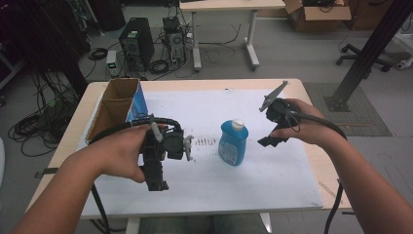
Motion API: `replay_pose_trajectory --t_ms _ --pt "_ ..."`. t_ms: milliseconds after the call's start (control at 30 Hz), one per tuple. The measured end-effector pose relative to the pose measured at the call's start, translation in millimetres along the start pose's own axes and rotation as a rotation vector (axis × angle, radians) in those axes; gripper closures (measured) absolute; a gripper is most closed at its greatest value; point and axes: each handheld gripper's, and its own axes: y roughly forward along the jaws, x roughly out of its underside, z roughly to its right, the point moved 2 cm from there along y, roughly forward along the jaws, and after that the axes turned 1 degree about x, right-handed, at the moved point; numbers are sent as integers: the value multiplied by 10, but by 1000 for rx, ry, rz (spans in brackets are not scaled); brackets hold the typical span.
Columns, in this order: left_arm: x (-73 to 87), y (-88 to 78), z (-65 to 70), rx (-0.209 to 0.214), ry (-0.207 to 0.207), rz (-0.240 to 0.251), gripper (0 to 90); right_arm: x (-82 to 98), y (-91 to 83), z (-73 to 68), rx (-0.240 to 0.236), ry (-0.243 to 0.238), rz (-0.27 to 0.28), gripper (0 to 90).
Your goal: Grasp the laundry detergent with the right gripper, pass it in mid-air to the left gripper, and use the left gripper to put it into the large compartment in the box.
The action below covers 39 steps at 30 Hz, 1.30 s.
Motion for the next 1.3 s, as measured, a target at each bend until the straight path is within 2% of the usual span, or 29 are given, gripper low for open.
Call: replay_pose_trajectory --t_ms 233,500,600,833,1300 --pt "-11 18 5 2 1 0 2 134 92 -72 -17 31 38 45" --pt "-14 36 3 8 3 -9 2 240 185 -124 -27 52 53 45" --pt "-15 42 3 9 2 -10 2 254 204 -137 -25 53 59 44" --pt "-15 57 4 11 1 -9 2 278 314 -221 -39 48 118 43" --pt "4 87 -5 16 1 -13 2 286 556 -336 -53 62 166 41"
